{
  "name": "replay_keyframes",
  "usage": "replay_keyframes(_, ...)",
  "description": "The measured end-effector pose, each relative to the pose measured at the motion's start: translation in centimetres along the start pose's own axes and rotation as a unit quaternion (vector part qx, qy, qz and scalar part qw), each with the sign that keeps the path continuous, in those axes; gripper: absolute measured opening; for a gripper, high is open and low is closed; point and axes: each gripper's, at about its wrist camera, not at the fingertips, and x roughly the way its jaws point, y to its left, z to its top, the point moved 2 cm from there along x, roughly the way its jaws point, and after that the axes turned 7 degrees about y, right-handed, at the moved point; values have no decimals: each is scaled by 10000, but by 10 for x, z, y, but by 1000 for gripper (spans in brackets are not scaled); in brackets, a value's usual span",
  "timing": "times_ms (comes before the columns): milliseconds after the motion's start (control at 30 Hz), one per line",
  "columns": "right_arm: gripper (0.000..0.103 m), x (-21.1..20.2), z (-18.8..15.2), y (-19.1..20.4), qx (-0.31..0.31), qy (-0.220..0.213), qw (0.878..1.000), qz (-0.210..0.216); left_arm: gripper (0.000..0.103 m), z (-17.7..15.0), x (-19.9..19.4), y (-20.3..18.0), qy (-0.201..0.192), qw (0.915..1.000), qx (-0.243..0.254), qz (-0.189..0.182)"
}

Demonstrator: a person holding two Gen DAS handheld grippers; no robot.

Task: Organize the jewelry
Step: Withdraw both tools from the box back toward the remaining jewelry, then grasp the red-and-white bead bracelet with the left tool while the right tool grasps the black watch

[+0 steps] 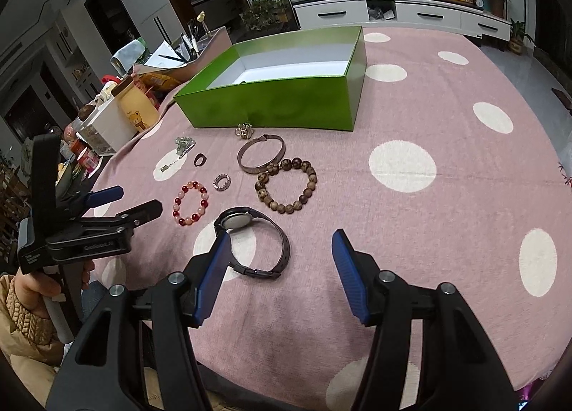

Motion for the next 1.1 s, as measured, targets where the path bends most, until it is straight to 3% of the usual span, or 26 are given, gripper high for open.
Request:
replay_keyframes(333, 59, 10, 2, -2, 27, 47, 10000, 12, 100, 7, 24, 1, 174, 9997, -54, 158)
replay_keyframes(400, 59, 12, 3, -2, 27, 54, 10000, 5, 96, 8, 25, 1, 163, 9997, -53, 175)
replay_keyframes(467, 59, 13, 3, -2, 33, 60, 10000, 7, 83, 10, 28, 1, 182, 9996, -71, 203)
replay_keyframes(900, 59, 27, 5, -2, -2, 178, 9998, -44, 62, 12, 40, -4, 268, 9996, 51, -24)
replay_keyframes(1100, 59, 33, 6, 2, -61, 227, 9997, -69, 36, 12, 37, -14, 180, 9994, 215, -182)
